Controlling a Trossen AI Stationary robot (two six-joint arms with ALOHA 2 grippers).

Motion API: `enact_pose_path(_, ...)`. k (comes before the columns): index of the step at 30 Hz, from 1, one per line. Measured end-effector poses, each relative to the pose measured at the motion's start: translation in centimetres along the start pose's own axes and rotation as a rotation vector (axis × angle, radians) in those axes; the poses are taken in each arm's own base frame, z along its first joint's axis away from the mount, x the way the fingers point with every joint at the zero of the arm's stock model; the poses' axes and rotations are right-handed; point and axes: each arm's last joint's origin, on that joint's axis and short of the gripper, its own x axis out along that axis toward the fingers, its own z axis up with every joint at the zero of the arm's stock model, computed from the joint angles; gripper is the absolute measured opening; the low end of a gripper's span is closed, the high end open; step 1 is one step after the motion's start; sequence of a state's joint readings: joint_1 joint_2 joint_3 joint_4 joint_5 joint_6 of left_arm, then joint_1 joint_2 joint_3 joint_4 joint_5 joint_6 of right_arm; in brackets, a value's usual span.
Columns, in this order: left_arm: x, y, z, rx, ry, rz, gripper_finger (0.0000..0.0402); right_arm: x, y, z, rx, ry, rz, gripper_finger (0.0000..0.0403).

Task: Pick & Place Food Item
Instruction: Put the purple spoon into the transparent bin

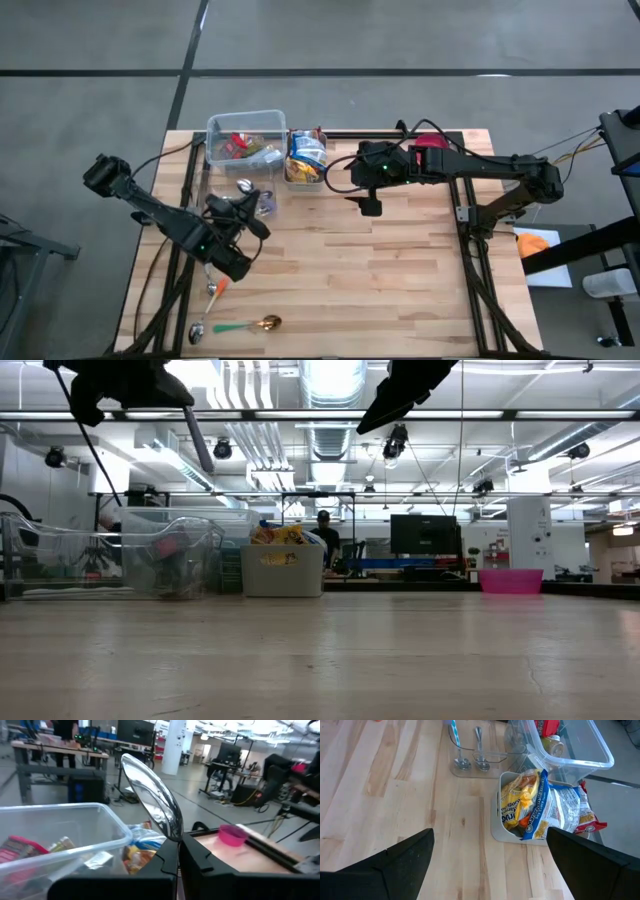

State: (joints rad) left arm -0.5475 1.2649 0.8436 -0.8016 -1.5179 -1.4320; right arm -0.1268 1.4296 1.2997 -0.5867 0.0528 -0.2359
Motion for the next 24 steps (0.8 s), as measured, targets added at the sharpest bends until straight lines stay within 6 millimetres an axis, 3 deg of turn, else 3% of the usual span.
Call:
enact_pose_path(8,1.2,2.0,-0.2,0.057,0.119,0.083,0.0002,0.0,0.0,0.0,-0.001,0.000,0.000,0.0384)
enact_pose_path(17,2.9,4.5,-0.9,-0.046,0.330,0.315,0.0002,0.0,0.0,0.0,0.000,0.000,0.000,0.0384)
enact_pose_path(24,3.4,7.2,-3.9,-0.348,0.410,0.551,0.0002,0.0,0.0,0.0,0.000,0.000,0.000,0.0384)
